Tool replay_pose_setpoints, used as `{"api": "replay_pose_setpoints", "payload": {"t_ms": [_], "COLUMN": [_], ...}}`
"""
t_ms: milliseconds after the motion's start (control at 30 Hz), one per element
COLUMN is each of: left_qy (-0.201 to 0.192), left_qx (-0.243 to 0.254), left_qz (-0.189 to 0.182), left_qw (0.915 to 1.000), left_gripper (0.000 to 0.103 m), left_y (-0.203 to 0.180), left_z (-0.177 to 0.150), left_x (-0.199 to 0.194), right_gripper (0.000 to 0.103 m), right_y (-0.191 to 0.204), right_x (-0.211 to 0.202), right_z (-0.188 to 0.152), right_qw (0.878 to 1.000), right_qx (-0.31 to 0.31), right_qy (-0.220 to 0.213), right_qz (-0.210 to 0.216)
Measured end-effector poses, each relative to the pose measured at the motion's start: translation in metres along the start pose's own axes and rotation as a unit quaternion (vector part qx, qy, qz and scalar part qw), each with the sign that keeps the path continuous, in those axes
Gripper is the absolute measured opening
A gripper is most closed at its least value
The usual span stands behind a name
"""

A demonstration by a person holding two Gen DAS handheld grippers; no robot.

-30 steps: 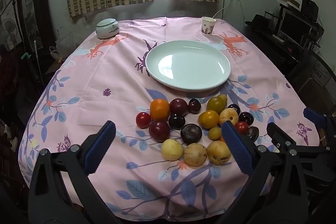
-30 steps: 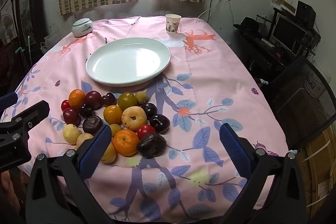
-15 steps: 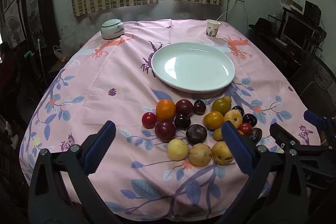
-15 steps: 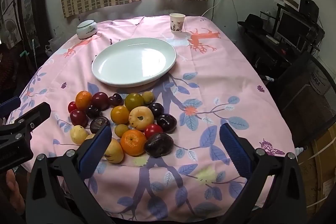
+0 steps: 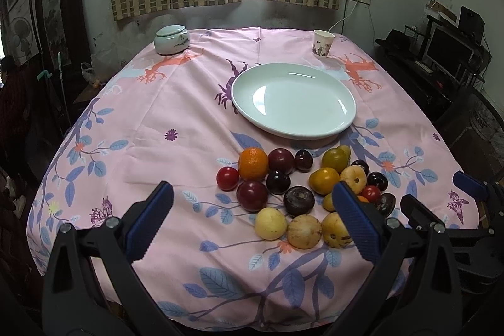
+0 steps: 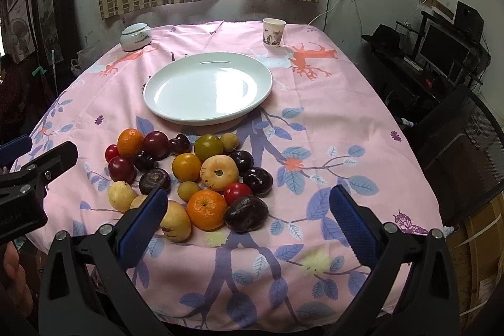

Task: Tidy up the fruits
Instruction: 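Move both tools toward the fruit cluster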

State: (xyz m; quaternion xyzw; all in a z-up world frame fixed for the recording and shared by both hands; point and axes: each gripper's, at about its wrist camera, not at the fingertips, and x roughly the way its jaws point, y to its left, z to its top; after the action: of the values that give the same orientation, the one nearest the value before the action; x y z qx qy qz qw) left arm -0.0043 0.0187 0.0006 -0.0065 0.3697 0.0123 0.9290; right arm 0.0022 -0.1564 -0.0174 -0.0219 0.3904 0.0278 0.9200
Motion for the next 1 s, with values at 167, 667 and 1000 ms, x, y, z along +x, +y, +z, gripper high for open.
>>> {"api": "replay_pose_setpoints", "payload": {"t_ms": [167,667,1000], "left_qy": [0.002,0.006,0.000], "left_qx": [0.002,0.008,0.001], "left_qz": [0.001,0.011,0.016], "left_qw": [1.0000,0.9999,0.9999], "left_gripper": [0.101,0.101,0.101], "left_y": [0.0000,0.0000,0.0053], "left_z": [-0.0003,-0.0020,-0.0022], "left_x": [0.0011,0.0028,0.0021], "right_gripper": [0.102,0.102,0.102], "right_y": [0.0018,0.0023,0.0032], "right_x": [0.0002,0.0019,0.0000], "right_z": [-0.0003,-0.0018,-0.0009], "right_qw": [1.000,0.999,0.999], "right_qx": [-0.004,0.005,-0.003], "right_qy": [0.001,0.006,0.005], "right_qz": [0.000,0.038,0.038]}}
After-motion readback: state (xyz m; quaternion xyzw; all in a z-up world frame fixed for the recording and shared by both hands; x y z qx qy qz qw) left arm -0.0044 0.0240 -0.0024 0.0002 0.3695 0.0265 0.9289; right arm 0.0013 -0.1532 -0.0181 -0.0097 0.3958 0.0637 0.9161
